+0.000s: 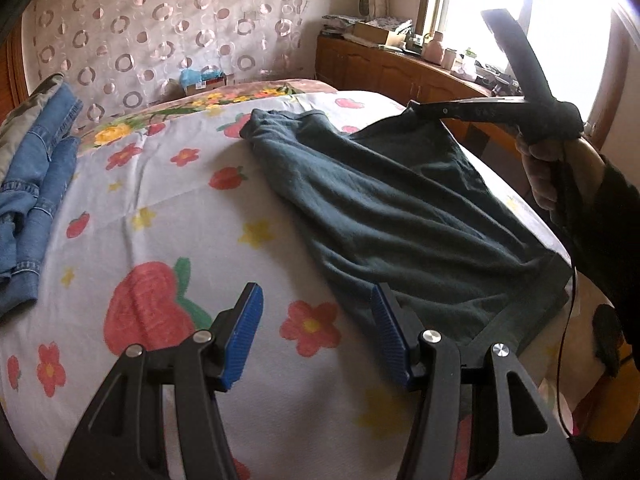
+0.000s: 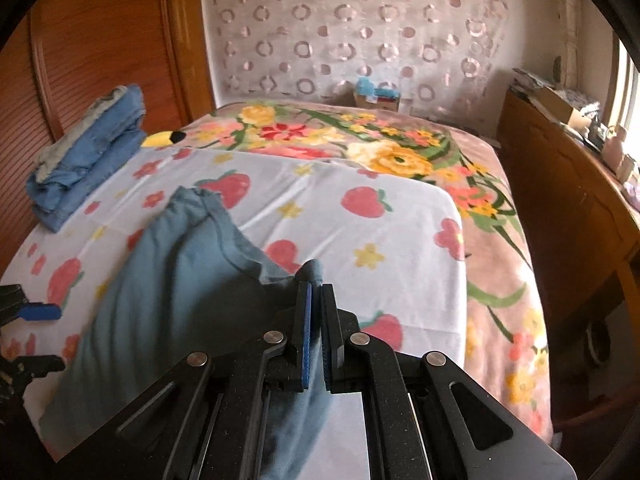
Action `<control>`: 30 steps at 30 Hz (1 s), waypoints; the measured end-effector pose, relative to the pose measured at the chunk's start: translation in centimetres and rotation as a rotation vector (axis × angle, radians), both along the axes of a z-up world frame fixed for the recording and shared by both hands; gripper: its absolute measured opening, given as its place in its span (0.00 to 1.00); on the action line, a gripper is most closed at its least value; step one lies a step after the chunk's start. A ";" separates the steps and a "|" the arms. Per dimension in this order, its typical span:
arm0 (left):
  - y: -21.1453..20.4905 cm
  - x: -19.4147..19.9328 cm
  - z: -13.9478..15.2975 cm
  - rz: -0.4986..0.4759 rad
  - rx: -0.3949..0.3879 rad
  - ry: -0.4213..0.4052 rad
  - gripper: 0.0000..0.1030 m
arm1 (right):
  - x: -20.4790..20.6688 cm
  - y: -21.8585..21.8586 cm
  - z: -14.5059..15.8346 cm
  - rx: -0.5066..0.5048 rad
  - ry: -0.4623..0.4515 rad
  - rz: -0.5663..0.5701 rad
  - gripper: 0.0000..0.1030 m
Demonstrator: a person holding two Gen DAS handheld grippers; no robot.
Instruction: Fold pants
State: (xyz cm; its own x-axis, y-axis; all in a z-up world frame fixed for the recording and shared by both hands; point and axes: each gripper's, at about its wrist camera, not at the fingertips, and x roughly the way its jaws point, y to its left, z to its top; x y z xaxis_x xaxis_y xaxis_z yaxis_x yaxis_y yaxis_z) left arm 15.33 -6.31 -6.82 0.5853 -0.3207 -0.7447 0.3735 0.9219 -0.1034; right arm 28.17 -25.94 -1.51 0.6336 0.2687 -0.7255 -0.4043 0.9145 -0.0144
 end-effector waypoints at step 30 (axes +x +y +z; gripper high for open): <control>-1.4 -5.4 0.8 -0.034 -0.020 -0.040 0.54 | -17.0 -1.6 0.6 0.067 0.020 -0.075 0.42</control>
State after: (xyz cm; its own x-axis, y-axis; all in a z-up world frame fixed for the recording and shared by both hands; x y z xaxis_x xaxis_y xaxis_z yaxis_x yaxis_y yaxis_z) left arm 9.93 -7.74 -6.03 0.6032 -0.3559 -0.7138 0.4092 0.9062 -0.1060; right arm 11.18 -27.54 -0.93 0.6394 0.2690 -0.7203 -0.3340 0.9410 0.0549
